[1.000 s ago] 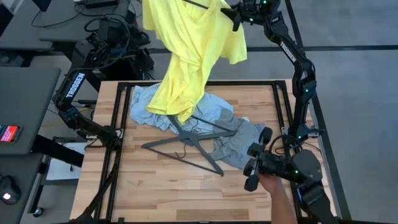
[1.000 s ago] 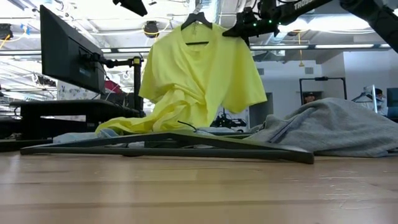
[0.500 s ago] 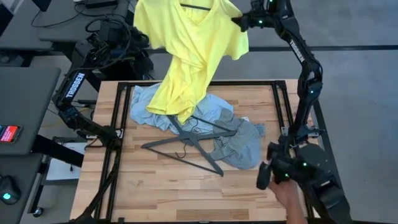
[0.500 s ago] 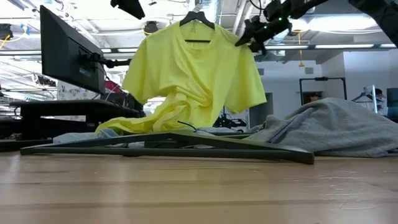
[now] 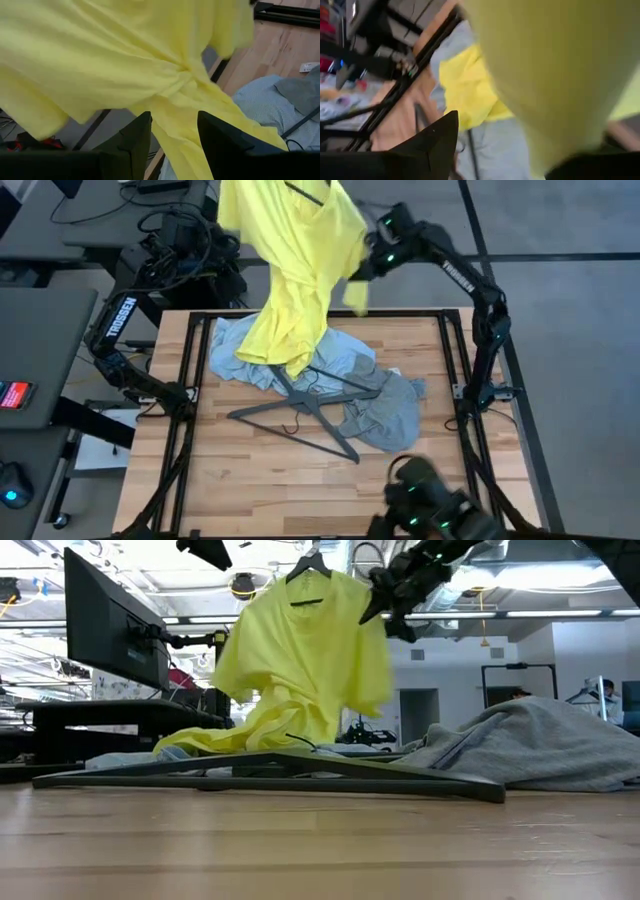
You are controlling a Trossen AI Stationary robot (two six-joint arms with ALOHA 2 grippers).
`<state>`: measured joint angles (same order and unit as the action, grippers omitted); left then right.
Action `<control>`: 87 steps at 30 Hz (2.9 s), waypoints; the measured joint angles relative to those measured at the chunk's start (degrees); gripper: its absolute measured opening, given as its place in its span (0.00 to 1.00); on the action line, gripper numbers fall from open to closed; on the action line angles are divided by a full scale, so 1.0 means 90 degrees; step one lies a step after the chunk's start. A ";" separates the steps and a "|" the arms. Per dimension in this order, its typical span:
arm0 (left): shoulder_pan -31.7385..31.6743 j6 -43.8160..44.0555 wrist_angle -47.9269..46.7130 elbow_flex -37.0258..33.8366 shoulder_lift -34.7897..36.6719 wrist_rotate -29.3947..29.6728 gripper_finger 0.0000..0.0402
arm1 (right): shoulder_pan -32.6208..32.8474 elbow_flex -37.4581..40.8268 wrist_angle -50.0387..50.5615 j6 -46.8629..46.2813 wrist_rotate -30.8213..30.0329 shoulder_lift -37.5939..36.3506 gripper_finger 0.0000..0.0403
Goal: Hang clothes
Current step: Hang the yellow shirt on the rack
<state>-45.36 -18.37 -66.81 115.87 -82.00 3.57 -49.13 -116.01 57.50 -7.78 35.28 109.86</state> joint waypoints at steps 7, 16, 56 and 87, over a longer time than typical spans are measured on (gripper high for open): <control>0.0000 0.0051 -0.0222 0.0000 0.0000 0.0000 0.36 | -0.0203 0.0343 0.0672 0.0227 -0.1142 0.0003 0.55; 0.0002 -0.0034 -0.0320 0.0000 0.0000 0.0000 0.36 | -0.0451 0.0343 0.2470 0.0180 -0.1117 -0.0315 0.55; 0.0000 -0.0544 -0.0298 0.0000 -0.0019 0.0000 0.36 | 0.1910 -0.0318 -0.0182 -0.0259 -0.0011 -0.1736 0.55; 0.0000 0.0218 -0.0652 0.0000 -0.0019 0.0004 0.36 | 0.0212 -0.0301 -0.5009 -0.2823 -0.1064 0.2627 0.55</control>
<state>-45.36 -16.41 -72.68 115.87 -82.17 3.61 -47.21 -118.72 12.42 -33.19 25.70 133.50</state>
